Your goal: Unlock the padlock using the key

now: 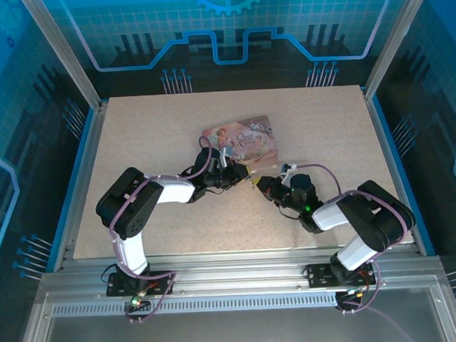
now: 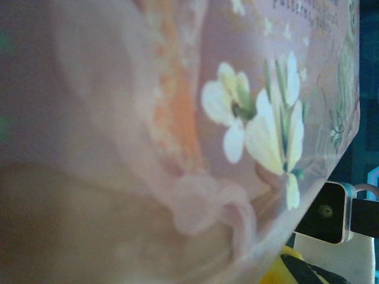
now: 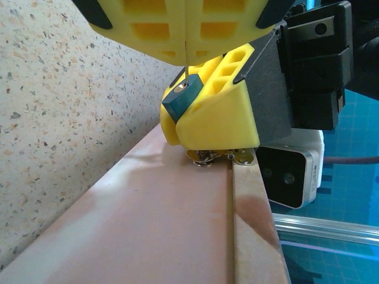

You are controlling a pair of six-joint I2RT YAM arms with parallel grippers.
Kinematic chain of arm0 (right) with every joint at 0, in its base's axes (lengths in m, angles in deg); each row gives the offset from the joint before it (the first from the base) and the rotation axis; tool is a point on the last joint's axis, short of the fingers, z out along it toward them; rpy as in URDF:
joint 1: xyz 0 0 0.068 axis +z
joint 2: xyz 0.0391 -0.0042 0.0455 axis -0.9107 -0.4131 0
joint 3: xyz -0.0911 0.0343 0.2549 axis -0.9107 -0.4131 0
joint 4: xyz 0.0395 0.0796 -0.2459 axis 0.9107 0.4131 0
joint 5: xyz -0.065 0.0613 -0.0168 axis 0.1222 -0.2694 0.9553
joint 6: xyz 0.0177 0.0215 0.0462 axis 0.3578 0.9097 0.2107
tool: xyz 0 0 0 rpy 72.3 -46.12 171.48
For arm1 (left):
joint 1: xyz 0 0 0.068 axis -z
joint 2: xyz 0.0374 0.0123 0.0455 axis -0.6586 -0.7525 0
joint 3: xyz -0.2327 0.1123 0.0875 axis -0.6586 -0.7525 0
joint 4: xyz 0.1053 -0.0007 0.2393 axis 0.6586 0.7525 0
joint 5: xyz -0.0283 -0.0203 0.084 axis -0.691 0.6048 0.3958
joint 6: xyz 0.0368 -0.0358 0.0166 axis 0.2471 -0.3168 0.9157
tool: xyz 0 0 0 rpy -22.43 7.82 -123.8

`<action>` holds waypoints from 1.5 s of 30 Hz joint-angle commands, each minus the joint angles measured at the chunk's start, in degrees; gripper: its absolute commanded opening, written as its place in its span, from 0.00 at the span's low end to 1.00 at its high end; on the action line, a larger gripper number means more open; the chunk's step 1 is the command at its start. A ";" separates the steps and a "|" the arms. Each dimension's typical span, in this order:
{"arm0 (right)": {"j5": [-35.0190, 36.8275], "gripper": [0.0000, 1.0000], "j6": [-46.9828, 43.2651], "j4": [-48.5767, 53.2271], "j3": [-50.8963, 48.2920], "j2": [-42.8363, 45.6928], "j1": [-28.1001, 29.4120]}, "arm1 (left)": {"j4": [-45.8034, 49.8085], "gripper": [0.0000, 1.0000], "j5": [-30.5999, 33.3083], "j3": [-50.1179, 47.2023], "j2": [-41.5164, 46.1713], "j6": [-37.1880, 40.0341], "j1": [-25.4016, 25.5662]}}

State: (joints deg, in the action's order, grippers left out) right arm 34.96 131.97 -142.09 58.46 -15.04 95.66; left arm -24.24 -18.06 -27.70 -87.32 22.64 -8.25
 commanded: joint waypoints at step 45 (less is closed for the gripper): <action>5.84 0.00 6.95 -16.88 -0.53 -11.39 1.36 | -6.62 0.13 -6.64 -1.04 -1.39 -8.96 0.62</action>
State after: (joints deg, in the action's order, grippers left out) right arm 38.82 138.59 -156.61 58.62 -26.62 97.78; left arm -29.84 -19.35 -27.83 -88.61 17.53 -8.40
